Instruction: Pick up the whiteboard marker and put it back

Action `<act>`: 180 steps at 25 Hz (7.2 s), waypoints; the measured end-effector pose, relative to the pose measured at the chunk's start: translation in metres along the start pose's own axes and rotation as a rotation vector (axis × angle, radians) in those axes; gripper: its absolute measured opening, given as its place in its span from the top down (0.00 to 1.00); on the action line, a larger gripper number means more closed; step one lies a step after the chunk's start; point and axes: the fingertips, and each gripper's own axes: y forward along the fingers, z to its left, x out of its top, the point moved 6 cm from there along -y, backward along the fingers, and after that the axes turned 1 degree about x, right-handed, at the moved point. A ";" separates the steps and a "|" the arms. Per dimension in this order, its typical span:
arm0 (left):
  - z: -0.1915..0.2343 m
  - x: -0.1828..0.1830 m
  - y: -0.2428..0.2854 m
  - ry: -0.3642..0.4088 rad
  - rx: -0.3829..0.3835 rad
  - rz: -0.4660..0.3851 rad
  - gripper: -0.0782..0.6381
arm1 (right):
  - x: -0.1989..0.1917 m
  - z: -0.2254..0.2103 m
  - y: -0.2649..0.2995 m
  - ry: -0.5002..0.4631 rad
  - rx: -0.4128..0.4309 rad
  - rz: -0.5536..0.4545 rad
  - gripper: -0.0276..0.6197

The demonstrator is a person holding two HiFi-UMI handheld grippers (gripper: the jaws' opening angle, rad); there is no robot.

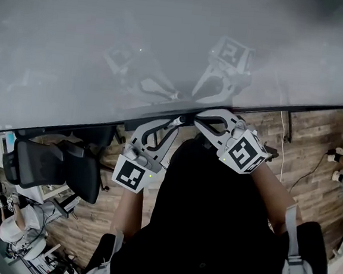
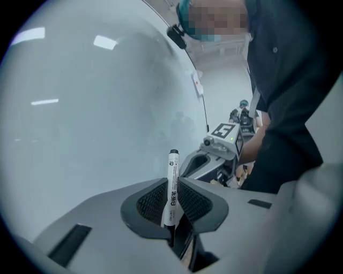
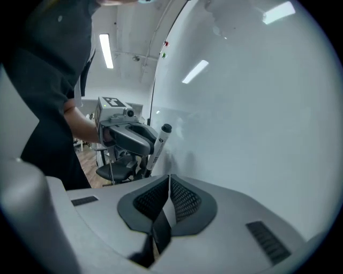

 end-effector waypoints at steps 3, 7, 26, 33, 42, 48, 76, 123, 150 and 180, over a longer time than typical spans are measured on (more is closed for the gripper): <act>0.001 0.007 -0.007 -0.125 -0.007 -0.082 0.79 | 0.010 -0.001 -0.005 0.028 0.027 -0.053 0.93; 0.000 0.011 -0.013 -0.188 -0.087 -0.173 0.79 | 0.019 -0.005 -0.012 0.046 0.060 -0.095 0.93; -0.003 0.007 -0.031 -0.324 -0.231 -0.445 0.79 | 0.026 -0.027 -0.065 0.265 0.331 -0.476 0.93; 0.002 -0.010 -0.036 -0.376 -0.236 -0.460 0.79 | 0.034 -0.021 -0.059 0.274 0.364 -0.496 0.93; 0.001 -0.019 -0.040 -0.391 -0.259 -0.448 0.79 | 0.028 -0.011 -0.049 0.257 0.371 -0.465 0.93; -0.002 -0.018 -0.035 -0.401 -0.265 -0.438 0.79 | 0.029 -0.010 -0.048 0.277 0.386 -0.469 0.93; 0.007 -0.007 -0.026 -0.372 -0.247 -0.413 0.79 | 0.022 -0.009 -0.047 0.253 0.346 -0.438 0.93; 0.008 -0.119 0.016 0.227 -0.157 0.376 0.79 | -0.033 0.003 -0.001 -0.035 0.035 0.116 0.93; 0.020 -0.181 0.030 0.403 -0.178 0.797 0.79 | -0.038 0.003 -0.001 0.018 0.043 0.105 0.93; 0.020 -0.191 0.033 0.374 -0.216 0.889 0.78 | -0.043 0.007 -0.001 0.030 0.058 0.110 0.93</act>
